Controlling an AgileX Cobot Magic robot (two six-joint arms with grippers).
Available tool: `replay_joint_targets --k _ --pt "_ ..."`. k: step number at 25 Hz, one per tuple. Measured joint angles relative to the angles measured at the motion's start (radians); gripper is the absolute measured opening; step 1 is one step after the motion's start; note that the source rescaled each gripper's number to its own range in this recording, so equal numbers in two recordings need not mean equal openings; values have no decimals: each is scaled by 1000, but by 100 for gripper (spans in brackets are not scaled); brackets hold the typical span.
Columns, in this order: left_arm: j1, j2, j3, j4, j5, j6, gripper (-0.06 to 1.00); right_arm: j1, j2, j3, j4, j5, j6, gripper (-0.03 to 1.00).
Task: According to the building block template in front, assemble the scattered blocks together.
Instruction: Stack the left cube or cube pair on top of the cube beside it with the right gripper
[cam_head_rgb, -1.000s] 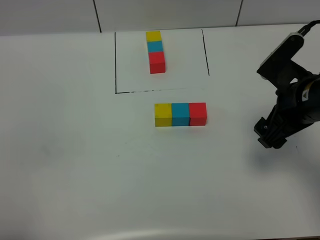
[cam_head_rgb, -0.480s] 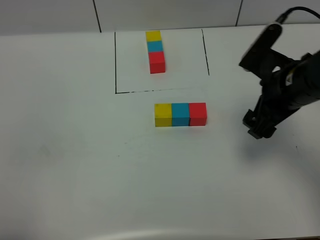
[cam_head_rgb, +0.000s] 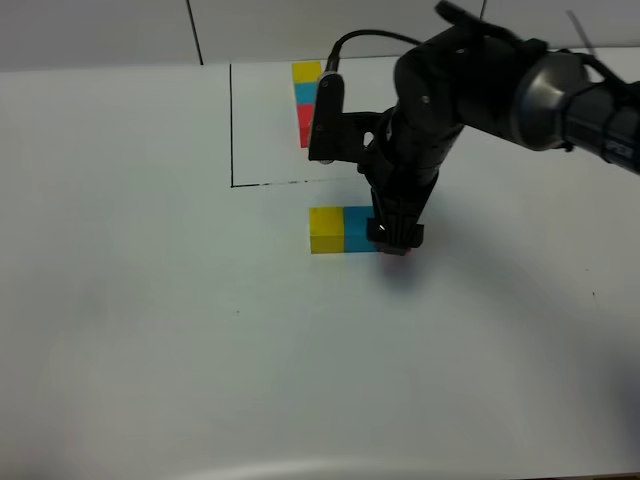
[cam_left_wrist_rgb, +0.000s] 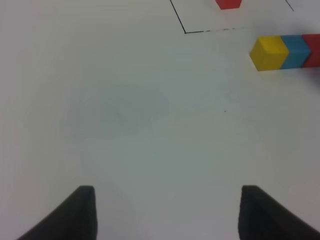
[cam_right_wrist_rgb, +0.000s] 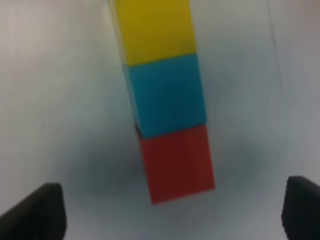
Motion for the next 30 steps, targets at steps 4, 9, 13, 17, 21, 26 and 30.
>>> replay_joint_targets --k 4,9,13,17,21,26,30 --pt "0 0 0 0 0 0 31 8 125 -128 7 48 -45 75" --pt "0 0 0 0 0 0 31 8 199 -186 11 53 -58 75" --pt "0 0 0 0 0 0 31 8 227 -186 13 50 -61 75" --pt "0 0 0 0 0 0 31 8 244 -186 13 39 -61 72" --pt "0 0 0 0 0 0 31 8 247 -187 8 35 -61 44" --pt "0 0 0 0 0 0 31 8 247 -187 -5 33 -60 2" --pt "0 0 0 0 0 0 31 8 242 -187 -5 31 -23 2"
